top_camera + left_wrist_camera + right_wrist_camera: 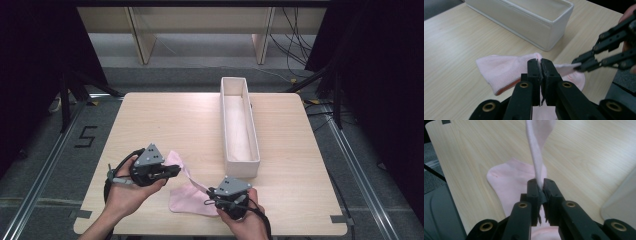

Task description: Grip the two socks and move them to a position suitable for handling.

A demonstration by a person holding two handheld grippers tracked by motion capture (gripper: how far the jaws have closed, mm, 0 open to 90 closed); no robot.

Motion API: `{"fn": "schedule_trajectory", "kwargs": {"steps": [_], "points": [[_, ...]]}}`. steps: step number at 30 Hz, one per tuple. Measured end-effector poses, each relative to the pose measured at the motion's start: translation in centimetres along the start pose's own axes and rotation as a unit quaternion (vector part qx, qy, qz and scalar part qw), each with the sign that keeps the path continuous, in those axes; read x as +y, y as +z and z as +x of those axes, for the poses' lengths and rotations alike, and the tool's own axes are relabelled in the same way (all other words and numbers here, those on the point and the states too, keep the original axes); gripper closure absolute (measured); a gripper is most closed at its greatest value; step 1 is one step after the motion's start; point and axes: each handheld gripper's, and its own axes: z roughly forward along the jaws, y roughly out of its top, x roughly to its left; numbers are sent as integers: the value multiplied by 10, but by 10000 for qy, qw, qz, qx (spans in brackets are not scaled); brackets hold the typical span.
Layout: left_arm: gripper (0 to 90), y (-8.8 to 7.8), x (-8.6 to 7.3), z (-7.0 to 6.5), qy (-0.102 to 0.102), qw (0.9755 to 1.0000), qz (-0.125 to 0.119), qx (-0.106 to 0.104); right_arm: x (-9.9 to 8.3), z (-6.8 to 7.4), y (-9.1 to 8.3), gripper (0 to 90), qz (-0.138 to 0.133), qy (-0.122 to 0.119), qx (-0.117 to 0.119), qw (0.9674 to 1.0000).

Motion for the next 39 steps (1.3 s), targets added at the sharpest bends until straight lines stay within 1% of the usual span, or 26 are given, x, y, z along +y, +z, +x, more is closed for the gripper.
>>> {"fn": "schedule_trajectory", "kwargs": {"steps": [1,2,3,6,7,10,11,12,13,14,16,17,19,20,22,24,25,28,29,30,32,34,35,36,38,39], "points": [[861,0,-2,1,-16,10000,22,-27,0,0,0,844,0,0,0,10000],[861,0,-4,1,-36,10000,50,-71,-1,-5,-7,850,-3,-105,52,9999],[861,0,-8,1,-68,9999,72,-131,-1,-6,-10,854,9,-111,54,9999],[861,0,-13,1,-113,9997,92,-195,-1,-9,-16,854,-33,-220,89,9997],[860,0,-17,1,-113,9995,160,-235,-1,-10,-21,854,-34,-241,158,9996],[860,1,-22,0,-178,9992,189,-291,-3,-11,-25,854,-22,-232,196,9995],[861,1,-27,0,-164,9988,267,-371,-3,-14,-28,855,-24,-393,239,9989],[861,1,-29,0,-173,9987,294,-366,-4,-13,-28,856,-1,-290,313,9991],[861,1,-29,0,-173,9987,294,-366,-4,-13,-28,856,-1,-290,313,9991],[861,1,-34,0,-171,9983,364,-416,-5,-15,-30,858,6,-365,341,9988],[861,1,-36,-1,-171,9981,392,-441,-6,-16,-32,862,-7,-339,400,9986],[861,1,-41,-3,-209,9976,432,-506,-7,-16,-33,864,12,-336,438,9985],[861,1,-43,-4,-188,9975,460,-499,-7,-15,-34,865,25,-358,469,9983],[861,2,-46,-5,-239,9973,439,-529,-7,-14,-34,866,54,-391,519,9979],[861,1,-50,-4,-186,9972,491,-540,-8,-13,-36,867,83,-353,540,9979],[861,0,-54,-6,-241,9968,476,-600,-9,-13,-37,872,69,-322,600,9977],[861,0,-56,-7,-182,9966,517,-616,-9,-13,-38,873,72,-273,620,9977],[861,-2,-61,-11,-121,9958,607,-670,-10,-12,-40,875,82,-280,693,9972],[862,-3,-63,-14,-197,9958,553,-702,-10,-11,-41,878,107,-253,738,9969],[861,-4,-64,-14,-148,9954,615,-720,-10,-9,-43,879,150,-215,771,9967],[861,-7,-67,-18,-263,9945,584,-832,-12,-7,-46,880,138,-244,900,9955],[861,-8,-70,-19,-238,9939,637,-868,-12,-7,-46,880,151,-258,961,9949],[861,-8,-73,-22,-253,9926,721,-943,-14,-6,-47,880,186,-206,1073,9938],[861,-8,-73,-22,-253,9926,721,-943,-14,-6,-47,880,186,-206,1073,9938],[861,-8,-75,-24,-287,9915,773,-1009,-16,-5,-47,880,236,-238,1112,9932],[861,-7,-76,-25,-274,9910,806,-1031,-17,-4,-47,880,286,-177,1176,9925]]}}
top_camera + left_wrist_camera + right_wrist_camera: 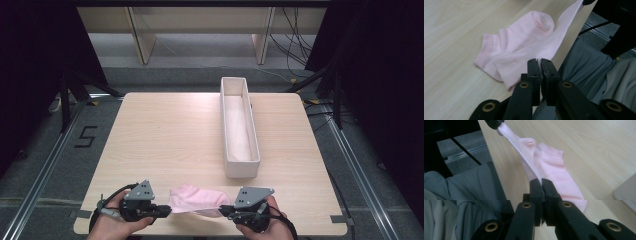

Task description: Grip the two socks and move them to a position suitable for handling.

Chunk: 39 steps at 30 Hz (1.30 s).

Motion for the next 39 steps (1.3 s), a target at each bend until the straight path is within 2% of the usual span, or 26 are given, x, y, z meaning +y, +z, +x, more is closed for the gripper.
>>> {"fn": "schedule_trajectory", "kwargs": {"steps": [7,11,12,14,15,17,18,21,23,25,28,30,31,33,34,35,36,37,39], "points": [[860,7,0,1,-103,9997,198,-93,-4,-3,3,879,121,72,69,9999],[859,11,4,6,-119,9995,285,-82,-5,-8,6,879,161,166,84,9997],[859,13,7,10,-146,9993,334,-64,-5,-11,7,879,204,281,76,9994],[859,15,8,12,-193,9993,310,-58,-5,-13,9,879,199,259,86,9994],[859,15,10,15,-122,9991,412,-38,-5,-15,10,879,198,240,43,9995],[858,17,15,19,-120,9989,452,-19,-5,-18,12,879,248,325,85,9991],[858,19,20,22,-57,9983,578,7,-5,-21,15,879,282,337,67,9990],[855,20,26,26,-44,9978,661,14,-5,-24,17,879,315,363,41,9988],[852,24,33,32,42,9970,763,75,-3,-28,18,879,336,374,7,9987],[847,25,36,34,4,9972,750,77,-3,-30,19,879,350,380,-21,9987],[818,29,43,38,107,9971,741,143,-3,-35,24,879,405,388,-113,9984],[809,32,46,42,114,9972,702,232,-3,-36,25,879,432,402,-121,9982],[779,34,49,47,225,9966,709,350,-4,-39,27,878,486,469,-135,9976],[753,36,49,50,187,9970,640,389,-4,-40,29,878,461,427,-224,9978],[753,39,50,52,66,9977,519,438,-4,-41,30,877,498,408,-276,9975],[749,40,50,56,144,9970,589,475,-5,-42,31,876,521,422,-309,9973],[729,43,50,57,17,9976,461,514,-5,-42,34,874,503,504,-386,9967],[712,48,50,62,-15,9979,323,561,-5,-44,35,873,567,428,-412,9966],[676,52,49,67,-91,9979,231,591,-5,-45,37,870,639,492,-474,9956]]}}
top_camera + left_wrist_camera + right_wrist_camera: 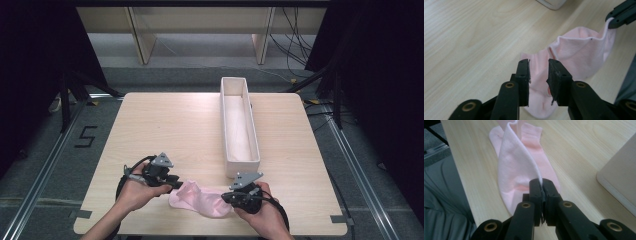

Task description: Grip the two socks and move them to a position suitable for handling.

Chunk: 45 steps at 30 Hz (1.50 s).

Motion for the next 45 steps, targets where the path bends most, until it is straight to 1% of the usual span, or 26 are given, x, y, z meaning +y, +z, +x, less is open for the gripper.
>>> {"fn": "schedule_trajectory", "kwargs": {"steps": [2,4,5,8,10,14,18,19,20,21,24,25,26,27,29,30,31,32,33,34,35,38,40,41,43,45], "points": [[659,2,0,2,-57,10000,-61,22,0,-1,1,868,16,-12,-22,10000],[602,5,-1,7,-91,9998,-155,65,0,-3,4,864,46,-80,-98,9999],[602,6,-1,8,-168,9996,-204,67,0,-3,5,860,40,-88,-128,9999],[572,8,-1,10,-118,9997,-228,-52,-1,-4,6,837,99,-68,-193,9997],[523,12,0,11,-128,9997,-227,-38,-2,-3,6,823,129,29,-205,9997],[519,23,4,17,-147,9997,-165,-47,-4,-4,6,779,94,147,-265,9995],[522,36,9,23,-39,9998,-87,-170,-6,-3,3,737,157,211,-257,9993],[519,43,11,21,-48,9995,-143,-283,-7,-2,2,719,116,270,-295,9991],[519,43,11,21,-48,9995,-143,-283,-7,-2,2,719,116,270,-295,9991],[521,48,14,20,-1,9991,-108,-400,-8,-3,-2,706,153,325,-278,9990],[564,52,17,18,120,9990,0,-429,-10,-5,-3,698,128,325,-327,9989],[578,57,17,17,262,9986,155,-430,-12,-7,-3,685,170,453,-345,9982],[595,57,17,17,262,9986,155,-430,-12,-7,-3,685,170,453,-345,9982],[608,60,17,18,451,9974,340,-438,-14,-9,-1,669,203,497,-300,9981],[621,61,16,17,404,9976,328,-447,-15,-9,0,667,217,498,-286,9981],[641,62,16,17,468,9974,332,-446,-17,-10,3,665,138,437,-320,9984],[689,62,15,17,559,9967,387,-443,-18,-10,3,663,248,568,-234,9978],[711,62,15,16,693,9958,420,-437,-19,-10,6,664,160,527,-247,9982],[729,62,15,16,693,9958,420,-437,-19,-10,6,664,160,527,-247,9982],[729,62,15,15,771,9951,443,-432,-19,-9,5,666,282,653,-193,9973],[746,62,16,15,857,9943,480,-409,-19,-10,6,678,294,651,-209,9972],[836,62,16,15,847,9942,493,-434,-19,-9,7,780,409,837,-128,9956],[868,62,16,15,798,9947,471,-443,-20,-9,9,803,329,782,-136,9963],[868,61,16,14,716,9954,447,-445,-20,-8,9,825,349,841,-128,9958],[886,60,16,14,640,9960,413,-477,-19,-10,7,869,412,738,-104,9964],[889,58,17,14,659,9959,388,-482,-19,-11,7,873,404,674,-108,9968]]}}
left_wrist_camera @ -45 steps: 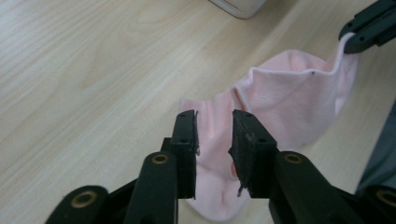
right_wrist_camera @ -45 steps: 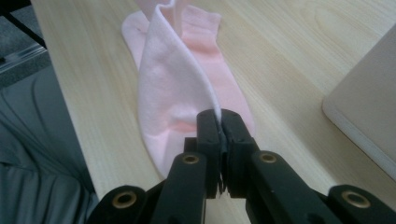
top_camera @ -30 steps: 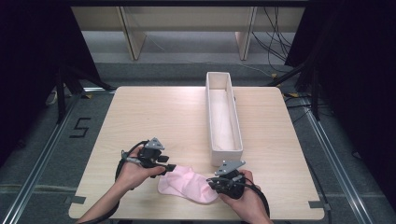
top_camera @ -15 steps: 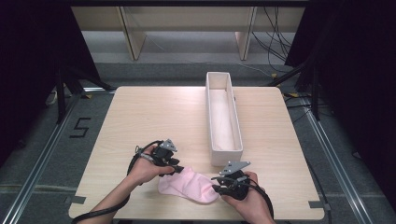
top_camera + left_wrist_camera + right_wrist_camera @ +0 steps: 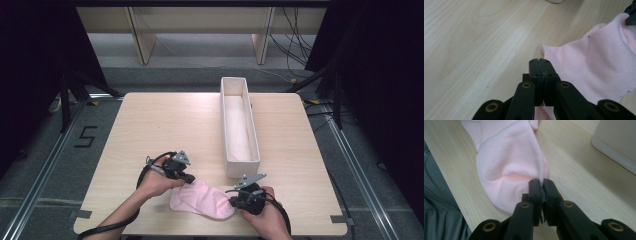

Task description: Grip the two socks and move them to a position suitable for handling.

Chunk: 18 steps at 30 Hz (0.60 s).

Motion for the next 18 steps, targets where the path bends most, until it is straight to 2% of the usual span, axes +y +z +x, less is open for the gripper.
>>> {"fn": "schedule_trajectory", "kwargs": {"steps": [1,6,7,8,9,11,12,15,16,18], "points": [[892,-3,1,-2,-32,9999,-122,5,0,2,-2,874,35,130,3,9999],[895,-9,2,-4,12,9997,-237,43,1,1,-5,873,14,119,-6,9999],[895,-11,2,-5,22,9996,-279,33,0,0,-4,873,-30,33,-40,10000],[896,-13,2,-6,33,9993,-358,73,0,1,-5,873,-7,130,-47,9999],[896,-13,2,-6,33,9993,-358,73,0,1,-5,873,-7,130,-47,9999],[897,-16,1,-8,-40,9991,-427,55,-1,1,-5,881,9,147,-45,9999],[897,-20,1,-11,-132,9987,-497,51,-1,0,-5,886,2,72,-21,10000],[897,-24,1,-13,-206,9979,-617,6,-1,2,-6,889,21,212,-16,9998],[897,-28,0,-15,-227,9971,-724,-34,0,2,-9,889,-18,161,-12,9999],[897,-31,0,-16,-211,9969,-755,-23,1,2,-12,888,-29,132,12,9999]]}}
